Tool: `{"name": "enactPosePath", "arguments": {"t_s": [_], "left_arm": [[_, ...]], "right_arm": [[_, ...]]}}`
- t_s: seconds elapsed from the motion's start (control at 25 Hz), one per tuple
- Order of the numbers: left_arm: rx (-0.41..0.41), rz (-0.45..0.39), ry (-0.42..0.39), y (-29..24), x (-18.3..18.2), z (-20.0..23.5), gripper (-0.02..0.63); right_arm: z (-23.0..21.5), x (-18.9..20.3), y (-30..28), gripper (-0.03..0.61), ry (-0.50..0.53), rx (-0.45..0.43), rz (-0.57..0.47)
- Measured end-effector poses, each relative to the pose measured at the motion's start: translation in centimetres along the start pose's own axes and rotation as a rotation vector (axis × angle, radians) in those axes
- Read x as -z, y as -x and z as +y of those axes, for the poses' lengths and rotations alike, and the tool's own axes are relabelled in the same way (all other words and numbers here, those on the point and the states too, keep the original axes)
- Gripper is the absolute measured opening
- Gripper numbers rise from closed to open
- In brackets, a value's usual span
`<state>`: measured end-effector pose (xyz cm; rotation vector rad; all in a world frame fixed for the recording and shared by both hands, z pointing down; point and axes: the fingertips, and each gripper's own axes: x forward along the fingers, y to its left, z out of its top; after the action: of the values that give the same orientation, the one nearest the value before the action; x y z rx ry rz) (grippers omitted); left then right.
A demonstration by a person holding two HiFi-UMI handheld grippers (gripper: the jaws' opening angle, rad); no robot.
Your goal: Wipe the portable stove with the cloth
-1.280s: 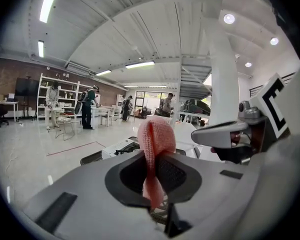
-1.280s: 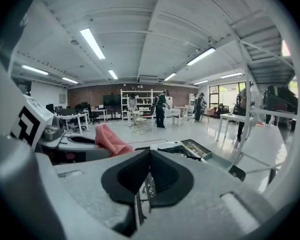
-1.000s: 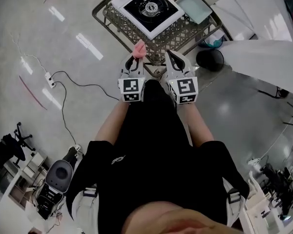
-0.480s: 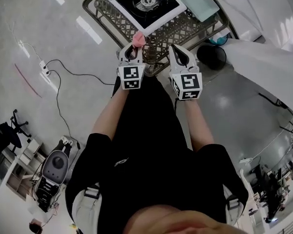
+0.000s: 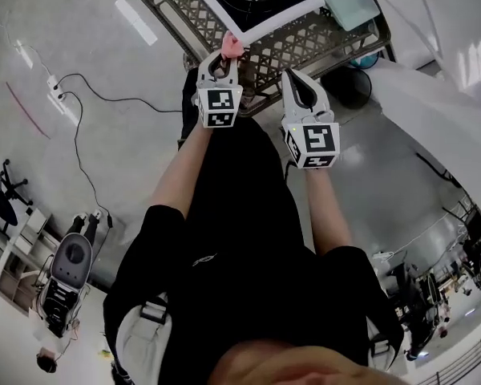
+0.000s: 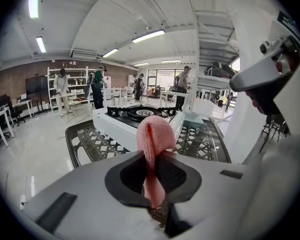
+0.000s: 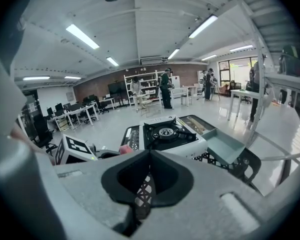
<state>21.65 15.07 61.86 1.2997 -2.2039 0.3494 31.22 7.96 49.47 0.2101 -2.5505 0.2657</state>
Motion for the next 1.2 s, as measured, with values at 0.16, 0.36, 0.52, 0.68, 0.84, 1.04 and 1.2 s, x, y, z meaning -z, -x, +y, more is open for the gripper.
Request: {"name": "enactPosePath", "arguments": {"t_s": [0.16, 0.36, 0.52, 0.68, 0.84, 1.04, 1.2], "left_arm": [[0.026, 0.002, 0.031, -0.9, -0.2, -0.1, 0.031], [0.018, 0.021, 0.014, -2.3, -0.4, 0.1, 0.031], [0.031, 0.028, 0.025, -2.9, -0.4, 0.0, 0.031], [0.047, 0.031, 0.028, -3.3, -0.4, 0.7, 0.031], [0.059, 0.032, 0.029, -4.0, -0.7, 1.5, 0.031], [0.064, 0.033, 0.012, -4.7, -1.1, 3.0, 0.031], [0.063, 0.038, 0.014, -5.3, -1.5, 3.9, 0.031]], "right_arm": [[0.3, 0.5, -0.4, 0.003, -0.008, 0.008, 0.02], [1.0, -0.1, -1.8, 0.003, -0.038, 0.005, 0.027], [1.2, -0.6, -2.3, 0.003, -0.045, 0.021, 0.029], [1.3, -1.0, -3.1, 0.003, -0.066, 0.042, 0.035], [1.2, -1.2, -4.1, 0.003, -0.079, 0.057, 0.044], [1.7, -1.8, -5.1, 0.003, -0.089, 0.066, 0.045], [2.2, -2.2, -6.0, 0.003, -0.098, 0.062, 0.051]]}}
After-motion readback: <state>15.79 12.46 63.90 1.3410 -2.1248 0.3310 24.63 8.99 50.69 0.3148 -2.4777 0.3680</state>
